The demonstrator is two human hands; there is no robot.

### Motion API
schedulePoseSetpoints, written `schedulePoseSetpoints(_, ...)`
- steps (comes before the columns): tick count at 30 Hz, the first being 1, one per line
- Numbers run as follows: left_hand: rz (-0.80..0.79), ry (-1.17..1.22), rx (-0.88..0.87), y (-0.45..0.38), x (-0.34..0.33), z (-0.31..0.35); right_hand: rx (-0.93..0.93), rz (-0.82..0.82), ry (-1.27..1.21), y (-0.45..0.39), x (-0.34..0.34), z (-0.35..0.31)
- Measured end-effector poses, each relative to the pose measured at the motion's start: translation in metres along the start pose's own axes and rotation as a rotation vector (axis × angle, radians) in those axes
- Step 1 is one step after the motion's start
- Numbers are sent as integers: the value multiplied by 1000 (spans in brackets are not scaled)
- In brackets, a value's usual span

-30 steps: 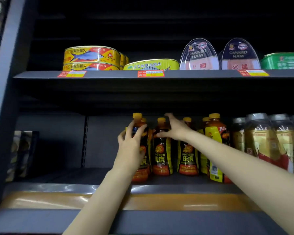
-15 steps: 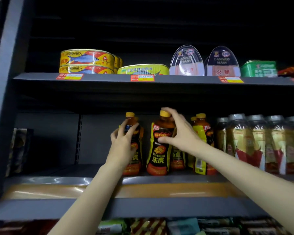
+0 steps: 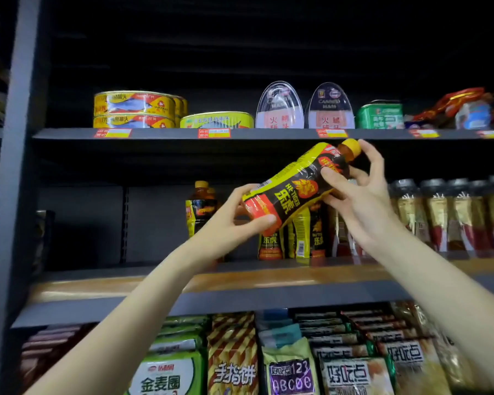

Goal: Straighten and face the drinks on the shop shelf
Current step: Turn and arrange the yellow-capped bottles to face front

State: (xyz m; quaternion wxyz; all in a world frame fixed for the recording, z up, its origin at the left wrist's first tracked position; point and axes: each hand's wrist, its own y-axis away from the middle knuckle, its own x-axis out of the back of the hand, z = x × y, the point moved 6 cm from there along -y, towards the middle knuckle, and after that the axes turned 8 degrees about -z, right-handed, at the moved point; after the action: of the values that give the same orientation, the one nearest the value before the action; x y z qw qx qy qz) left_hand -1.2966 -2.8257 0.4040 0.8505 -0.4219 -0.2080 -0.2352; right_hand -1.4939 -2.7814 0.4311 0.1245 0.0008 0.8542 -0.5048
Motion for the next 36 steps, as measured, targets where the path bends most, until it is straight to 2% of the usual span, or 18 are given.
schedulePoseSetpoints(2, 84, 274, 32, 3, -2, 5, -60, 25, -107, -1, 2, 0)
schedulePoseSetpoints(3, 133, 282, 9, 4, -1, 10, -96, 17, -107, -3, 3, -1)
schedulePoseSetpoints(6, 298, -99, -149, 10, 14, 29, -340, -12, -5, -1, 2, 4)
schedulePoseSetpoints(9, 228, -300, -319, 17, 14, 48, -616, -21, -145, 17, -8, 22)
schedulePoseSetpoints(12, 159, -384, -354, 23, 2, 56, -707, 25, -287, 31, -13, 39)
schedulePoseSetpoints(14, 139, -386, -322, 24, 0, 53, -701, 78, -332, 34, -13, 44)
schedulePoseSetpoints(16, 123, -331, -251, 25, 1, 45, -613, 117, -297, 30, -10, 43)
schedulePoseSetpoints(19, 167, 42, -35, 27, 1, 27, -376, 159, -151, 24, -8, 34)
schedulePoseSetpoints(22, 197, 343, 116, 27, 0, 7, -208, 89, -51, 25, -19, 22)
schedulePoseSetpoints(24, 219, 272, 102, 29, 3, 7, -185, 59, -15, 27, -21, 21)
schedulePoseSetpoints(27, 341, -356, -122, 35, 14, 35, -404, 13, -135, 32, -26, 35)
schedulePoseSetpoints(28, 321, -546, -212, 36, 11, 45, -510, -7, -218, 35, -29, 41)
schedulePoseSetpoints(30, 209, -768, -319, 37, 2, 51, -632, 7, -346, 44, -32, 51)
schedulePoseSetpoints(32, 155, -779, -337, 37, -2, 47, -641, 70, -402, 47, -29, 56)
schedulePoseSetpoints(36, 196, -318, -167, 38, 5, 22, -499, 63, -280, 37, -24, 60)
